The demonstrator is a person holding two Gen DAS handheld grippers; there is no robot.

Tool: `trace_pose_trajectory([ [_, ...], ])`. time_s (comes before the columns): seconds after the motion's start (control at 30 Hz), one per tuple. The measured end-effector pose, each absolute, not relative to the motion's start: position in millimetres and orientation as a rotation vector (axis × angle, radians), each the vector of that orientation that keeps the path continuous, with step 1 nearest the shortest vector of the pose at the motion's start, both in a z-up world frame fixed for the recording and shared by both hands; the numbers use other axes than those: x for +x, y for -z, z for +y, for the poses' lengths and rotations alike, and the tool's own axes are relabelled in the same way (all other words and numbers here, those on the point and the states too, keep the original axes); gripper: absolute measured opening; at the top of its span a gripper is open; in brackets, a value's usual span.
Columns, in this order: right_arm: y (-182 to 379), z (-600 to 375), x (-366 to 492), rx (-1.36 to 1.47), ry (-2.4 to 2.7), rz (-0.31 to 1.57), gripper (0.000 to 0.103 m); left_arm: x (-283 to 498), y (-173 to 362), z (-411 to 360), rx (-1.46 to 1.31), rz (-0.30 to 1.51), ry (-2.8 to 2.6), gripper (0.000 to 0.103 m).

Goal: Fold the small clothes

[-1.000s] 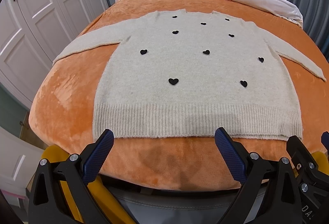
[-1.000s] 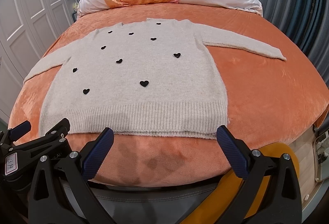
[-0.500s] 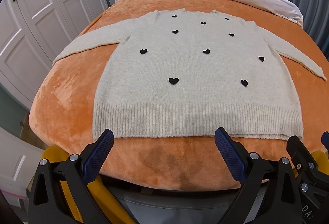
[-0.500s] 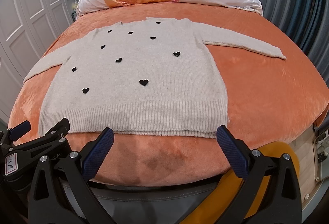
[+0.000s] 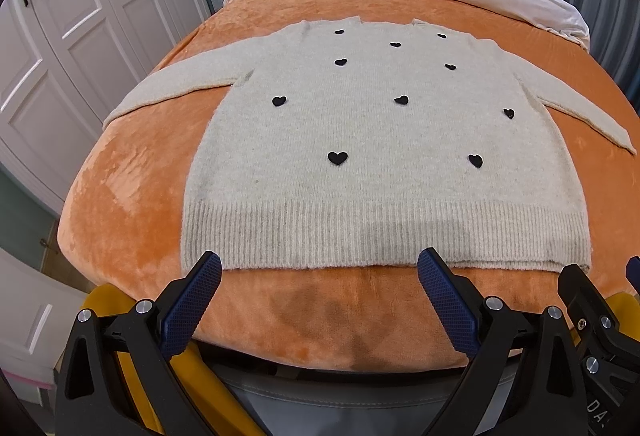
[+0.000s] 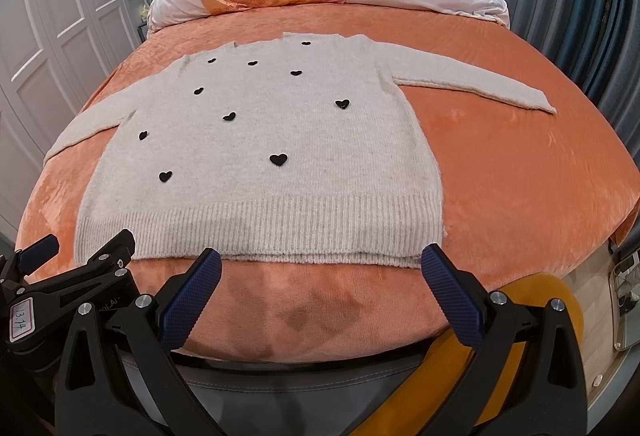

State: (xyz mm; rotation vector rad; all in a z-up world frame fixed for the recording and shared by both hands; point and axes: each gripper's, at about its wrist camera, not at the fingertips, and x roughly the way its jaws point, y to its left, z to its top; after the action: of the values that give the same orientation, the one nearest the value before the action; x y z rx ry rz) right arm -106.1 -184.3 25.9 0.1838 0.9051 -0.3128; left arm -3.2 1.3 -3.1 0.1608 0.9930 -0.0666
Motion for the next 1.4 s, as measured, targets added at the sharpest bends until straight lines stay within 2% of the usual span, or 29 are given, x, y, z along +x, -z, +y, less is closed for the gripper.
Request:
trace_pose_trajectory([
  [1.13, -10, -188, -98, 0.203, 0.296, 0.945, 0.098, -1, 12, 4, 0.164, 1.027, 0.070, 0.097],
  [1.3, 8, -231, -91, 0.300, 0.308, 0.968, 0.098, 15, 18, 14, 0.127, 1.036, 0.051, 0.097],
  [1.4, 15, -293, -81, 0.408, 0.383, 0.959, 0.098, 34, 22, 20, 0.127, 1.056, 0.030, 0.097],
])
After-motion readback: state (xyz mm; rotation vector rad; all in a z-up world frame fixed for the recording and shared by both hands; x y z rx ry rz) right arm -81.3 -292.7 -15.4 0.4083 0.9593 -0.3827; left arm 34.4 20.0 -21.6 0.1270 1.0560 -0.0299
